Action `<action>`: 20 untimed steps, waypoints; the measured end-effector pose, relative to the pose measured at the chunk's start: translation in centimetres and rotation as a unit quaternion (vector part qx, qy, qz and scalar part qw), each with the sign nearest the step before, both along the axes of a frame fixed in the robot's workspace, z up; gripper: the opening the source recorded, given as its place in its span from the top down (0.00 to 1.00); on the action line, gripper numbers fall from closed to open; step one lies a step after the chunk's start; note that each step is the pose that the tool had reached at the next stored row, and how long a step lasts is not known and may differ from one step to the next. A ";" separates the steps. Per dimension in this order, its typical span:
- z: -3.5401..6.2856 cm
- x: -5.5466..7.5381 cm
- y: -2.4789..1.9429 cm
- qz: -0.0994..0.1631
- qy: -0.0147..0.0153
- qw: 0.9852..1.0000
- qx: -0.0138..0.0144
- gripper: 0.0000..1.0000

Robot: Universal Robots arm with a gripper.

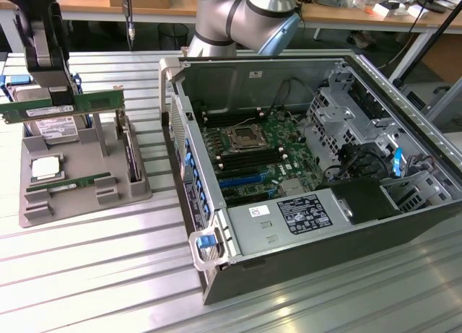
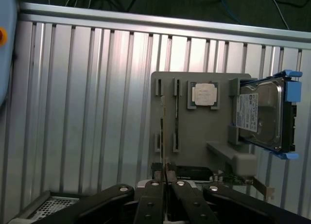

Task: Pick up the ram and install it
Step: 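Pick up the ram and move it above insertion slot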

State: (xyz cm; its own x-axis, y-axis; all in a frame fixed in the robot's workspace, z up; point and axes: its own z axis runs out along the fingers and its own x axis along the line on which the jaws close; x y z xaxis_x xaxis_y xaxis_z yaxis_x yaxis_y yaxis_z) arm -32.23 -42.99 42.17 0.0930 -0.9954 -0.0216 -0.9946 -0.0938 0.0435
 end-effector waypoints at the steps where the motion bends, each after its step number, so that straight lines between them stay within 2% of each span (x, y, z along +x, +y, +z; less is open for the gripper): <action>1: 0.00 0.1 0.00 0.000 0.000 1.000 0.000 0.88; 20: 0.00 2.0 0.00 0.000 0.000 1.000 -0.001 0.88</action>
